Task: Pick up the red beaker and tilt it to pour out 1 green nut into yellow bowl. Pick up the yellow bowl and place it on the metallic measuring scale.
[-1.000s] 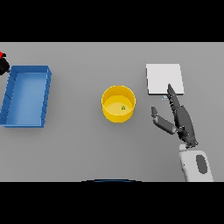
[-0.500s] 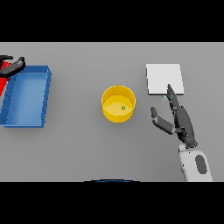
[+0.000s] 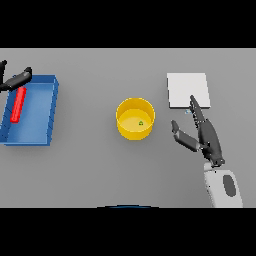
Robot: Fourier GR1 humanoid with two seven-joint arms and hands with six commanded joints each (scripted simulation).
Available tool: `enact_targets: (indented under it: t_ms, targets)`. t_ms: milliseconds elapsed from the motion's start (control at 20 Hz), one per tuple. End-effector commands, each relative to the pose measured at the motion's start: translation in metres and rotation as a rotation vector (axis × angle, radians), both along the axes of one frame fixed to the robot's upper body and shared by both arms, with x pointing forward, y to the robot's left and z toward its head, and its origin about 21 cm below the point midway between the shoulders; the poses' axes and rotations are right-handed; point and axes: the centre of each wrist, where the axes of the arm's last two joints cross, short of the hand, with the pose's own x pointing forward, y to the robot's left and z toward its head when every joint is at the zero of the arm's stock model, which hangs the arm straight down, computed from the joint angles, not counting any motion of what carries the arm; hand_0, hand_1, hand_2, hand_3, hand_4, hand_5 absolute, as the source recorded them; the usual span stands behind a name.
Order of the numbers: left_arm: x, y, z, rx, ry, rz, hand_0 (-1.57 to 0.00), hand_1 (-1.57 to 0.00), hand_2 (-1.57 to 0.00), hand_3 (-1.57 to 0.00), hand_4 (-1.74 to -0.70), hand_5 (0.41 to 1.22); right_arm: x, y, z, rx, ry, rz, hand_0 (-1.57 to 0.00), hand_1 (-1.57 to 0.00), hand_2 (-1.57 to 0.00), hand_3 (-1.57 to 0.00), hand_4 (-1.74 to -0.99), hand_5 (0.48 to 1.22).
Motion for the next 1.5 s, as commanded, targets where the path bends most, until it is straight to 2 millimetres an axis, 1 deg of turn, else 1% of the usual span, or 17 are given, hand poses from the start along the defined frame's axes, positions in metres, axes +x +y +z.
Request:
enact_targets:
  t_ms: [0,50,150,250,300,350,450,500,700,800,900,1050,1150,1200,1250,1350,1450]
  targets:
    - [0.001,-0.001,-0.001,-0.017,-0.019,0.000,-0.05,-0.04,-0.04,-0.02,-0.73,0.661,0.003,0.001,0.002,-0.017,0.012,-0.002,0.00,0.00,0.00,0.00,-1.277,0.704]
    - [-0.001,0.001,-0.002,-0.023,-0.028,0.005,-0.04,-0.04,-0.03,-0.02,-0.73,0.664,0.000,0.002,0.000,-0.072,0.011,-0.012,0.00,0.00,0.00,0.00,-1.281,0.688]
    - [-0.001,0.000,0.000,-0.029,-0.058,0.009,-0.03,-0.02,-0.02,-0.01,-0.72,0.675,0.006,0.006,0.012,-0.173,-0.024,0.001,0.00,0.00,0.00,0.00,-1.222,0.662]
    - [0.000,-0.003,0.002,-0.045,-0.071,0.004,-0.02,-0.01,-0.01,-0.01,-0.72,0.685,0.013,0.009,0.023,-0.193,-0.092,0.123,-0.01,0.00,0.00,0.00,-1.167,0.672]
    - [-0.003,-0.002,0.002,-0.049,-0.078,-0.007,-0.01,-0.01,-0.01,-0.01,-0.72,0.693,0.019,0.010,0.029,-0.227,-0.101,0.191,-0.01,0.00,0.00,0.00,-1.174,0.680]
    - [-0.003,-0.003,0.002,-0.054,-0.080,0.000,-0.01,-0.01,-0.01,0.00,-0.73,0.700,0.027,0.012,0.034,-0.263,-0.094,0.231,-0.01,0.00,0.00,0.00,-1.202,0.683]
    - [-0.002,-0.003,0.002,-0.059,-0.084,-0.002,-0.01,-0.01,0.00,0.00,-0.74,0.709,0.038,0.017,0.044,-0.405,-0.119,0.326,0.00,0.00,0.00,0.00,-1.254,0.666]
    - [-0.005,-0.004,0.001,-0.056,-0.084,-0.012,0.00,0.00,0.00,0.00,-0.74,0.709,0.043,0.023,0.047,-0.482,-0.113,0.357,0.00,0.00,0.00,0.00,-1.260,0.656]
    - [-0.007,0.001,0.000,-0.065,-0.084,-0.005,0.00,0.00,0.00,0.00,-0.75,0.711,0.056,0.036,0.061,-0.746,-0.172,0.497,0.00,0.00,0.00,0.00,-1.230,0.620]
    - [-0.007,0.001,-0.004,-0.071,-0.082,-0.008,0.00,0.00,0.00,0.00,-0.75,0.713,0.063,0.044,0.066,-0.823,-0.187,0.567,0.00,0.00,0.00,0.00,-1.229,0.616]
    - [-0.005,-0.001,0.000,-0.084,-0.096,-0.020,0.00,0.00,0.00,0.00,-0.75,0.714,0.068,0.053,0.070,-0.885,-0.199,0.637,0.00,0.00,0.00,0.00,-1.234,0.620]
    - [-0.004,0.002,-0.002,-0.086,-0.091,-0.021,0.00,0.00,0.00,0.00,-0.76,0.717,0.074,0.066,0.073,-0.986,-0.197,0.717,0.00,0.00,0.00,0.00,-1.218,0.636]
    - [-0.005,0.004,-0.005,-0.103,-0.097,-0.015,0.00,0.00,0.00,0.00,-0.77,0.721,0.075,0.070,0.073,-1.021,-0.205,0.766,0.00,0.00,0.00,0.00,-1.210,0.641]
    - [-0.007,0.004,-0.007,-0.112,-0.110,-0.028,0.00,0.00,0.00,0.00,-0.77,0.721,0.074,0.075,0.071,-1.037,-0.195,0.784,0.00,0.00,0.00,0.00,-1.212,0.645]
    - [-0.006,0.006,-0.007,-0.117,-0.110,-0.022,0.00,0.00,0.00,0.00,-0.78,0.721,0.077,0.073,0.070,-1.052,-0.187,0.793,0.00,0.00,0.00,0.00,-1.214,0.648]
    - [-0.004,0.001,0.000,-0.120,-0.116,-0.023,0.00,0.00,0.00,0.00,-0.78,0.725,0.080,0.079,0.067,-1.073,-0.194,0.824,0.00,0.00,0.00,0.00,-1.220,0.651]
    - [-0.003,0.004,0.001,-0.123,-0.112,-0.020,0.00,0.00,0.00,0.00,-0.79,0.729,0.085,0.080,0.058,-1.092,-0.170,0.843,0.00,0.00,0.00,0.00,-1.228,0.656]
